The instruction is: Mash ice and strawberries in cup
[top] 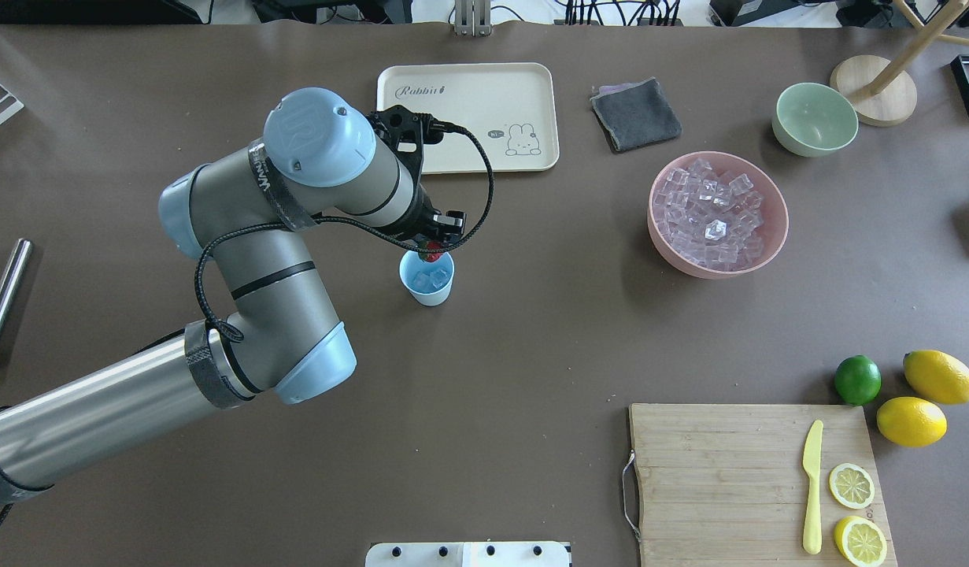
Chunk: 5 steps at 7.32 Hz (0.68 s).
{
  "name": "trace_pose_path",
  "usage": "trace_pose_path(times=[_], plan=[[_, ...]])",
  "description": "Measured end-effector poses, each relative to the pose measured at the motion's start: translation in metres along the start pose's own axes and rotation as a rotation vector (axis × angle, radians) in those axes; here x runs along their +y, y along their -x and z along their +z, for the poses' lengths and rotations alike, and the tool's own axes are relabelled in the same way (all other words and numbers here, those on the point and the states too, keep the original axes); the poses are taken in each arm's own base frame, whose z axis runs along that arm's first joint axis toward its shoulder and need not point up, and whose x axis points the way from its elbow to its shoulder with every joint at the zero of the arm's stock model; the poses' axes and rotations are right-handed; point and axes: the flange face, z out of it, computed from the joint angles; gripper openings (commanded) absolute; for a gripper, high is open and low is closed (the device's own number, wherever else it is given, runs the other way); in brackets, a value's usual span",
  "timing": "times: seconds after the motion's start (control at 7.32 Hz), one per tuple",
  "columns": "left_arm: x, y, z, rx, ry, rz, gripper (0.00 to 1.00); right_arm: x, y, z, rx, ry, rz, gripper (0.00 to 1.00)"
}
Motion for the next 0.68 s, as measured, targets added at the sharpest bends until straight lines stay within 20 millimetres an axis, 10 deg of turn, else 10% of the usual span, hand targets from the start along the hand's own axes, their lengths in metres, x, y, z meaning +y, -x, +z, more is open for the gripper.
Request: trace_pose_path(times=[0.41, 0.68], plan=[[-0.01, 0.033, -0.01, -0.025, -0.031, -0.024, 0.98, -0.002, 0.005, -0.003, -0.011, -0.004, -0.008, 0.98], [-0.02, 0.146, -0.017, -0.072, -0.041, -0.064, 0.98, -0.006, 0.01, -0.004, -0.014, -0.008, -0.016, 0.98]])
